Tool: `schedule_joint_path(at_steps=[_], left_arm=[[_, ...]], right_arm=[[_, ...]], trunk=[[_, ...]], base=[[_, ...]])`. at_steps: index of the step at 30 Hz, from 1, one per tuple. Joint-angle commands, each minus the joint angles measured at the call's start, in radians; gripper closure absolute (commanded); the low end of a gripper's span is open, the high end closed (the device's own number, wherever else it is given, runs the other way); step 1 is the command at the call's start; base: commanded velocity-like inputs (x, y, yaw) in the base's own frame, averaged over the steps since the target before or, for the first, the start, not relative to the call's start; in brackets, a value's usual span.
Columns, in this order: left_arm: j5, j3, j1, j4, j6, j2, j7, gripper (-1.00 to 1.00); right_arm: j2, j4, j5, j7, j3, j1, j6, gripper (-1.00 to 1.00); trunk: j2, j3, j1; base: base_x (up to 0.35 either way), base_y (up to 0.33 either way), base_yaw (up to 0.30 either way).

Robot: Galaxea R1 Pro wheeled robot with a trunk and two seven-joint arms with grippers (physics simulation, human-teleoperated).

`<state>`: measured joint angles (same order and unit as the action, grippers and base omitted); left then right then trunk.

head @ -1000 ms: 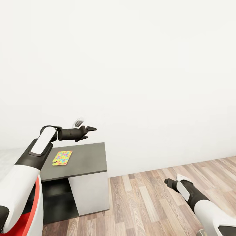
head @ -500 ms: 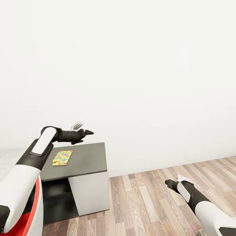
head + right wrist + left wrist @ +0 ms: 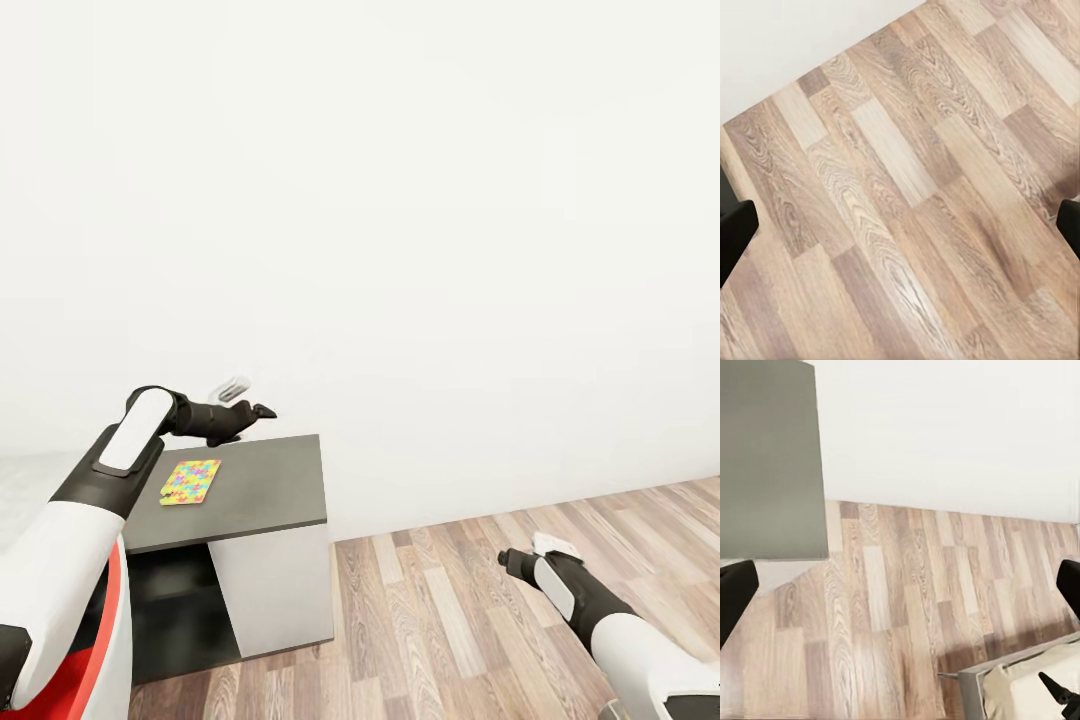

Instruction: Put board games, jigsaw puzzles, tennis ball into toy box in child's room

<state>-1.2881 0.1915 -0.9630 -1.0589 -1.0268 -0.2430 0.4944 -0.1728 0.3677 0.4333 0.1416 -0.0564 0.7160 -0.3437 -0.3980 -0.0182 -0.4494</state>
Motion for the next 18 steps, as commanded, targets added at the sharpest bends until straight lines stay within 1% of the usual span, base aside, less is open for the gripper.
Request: schedule_joint_path(at_steps=[1, 2, 4, 11, 15, 18], left_arm=[[-0.011, 0.001, -0.001, 0.000, 0.001, -0.001, 0.038, -1.00], [-0.011, 0.001, -0.001, -0.001, 0.002, -0.001, 0.060, -1.00], [-0.011, 0.003, -0.002, -0.005, 0.002, 0.000, 0.081, -1.00], [-0.001, 0.011, -0.001, -0.007, 0.006, 0.001, 0.110, -1.00], [0.017, 0.011, -0.001, -0.006, 0.006, 0.002, 0.139, -1.00], [0.027, 0.010, -0.001, -0.005, 0.007, 0.010, 0.167, -1.00]], right_arm=[[-0.001, 0.002, 0.010, 0.007, -0.011, 0.000, -0.005, -1.00], [-0.001, 0.002, 0.010, 0.007, -0.014, 0.000, -0.005, -1.00], [-0.001, 0.001, 0.010, 0.007, -0.016, 0.000, -0.005, -1.00], [-0.001, -0.003, 0.010, 0.007, -0.020, 0.000, -0.006, -1.00], [-0.002, -0.004, 0.010, 0.007, -0.020, 0.000, -0.005, -1.00], [-0.002, -0.003, 0.010, 0.007, -0.020, 0.000, -0.005, -1.00]], trunk=[[-0.002, -0.002, -0.001], [-0.002, -0.003, -0.001], [-0.002, -0.004, -0.001], [-0.002, -0.014, -0.001], [-0.002, -0.021, -0.001], [-0.002, -0.025, -0.001]], base=[[0.000, 0.000, 0.000], [0.000, 0.000, 0.000], [0.000, 0.000, 0.000], [0.011, -0.010, 0.000], [0.148, -0.136, 0.000], [0.205, -0.189, 0.000]])
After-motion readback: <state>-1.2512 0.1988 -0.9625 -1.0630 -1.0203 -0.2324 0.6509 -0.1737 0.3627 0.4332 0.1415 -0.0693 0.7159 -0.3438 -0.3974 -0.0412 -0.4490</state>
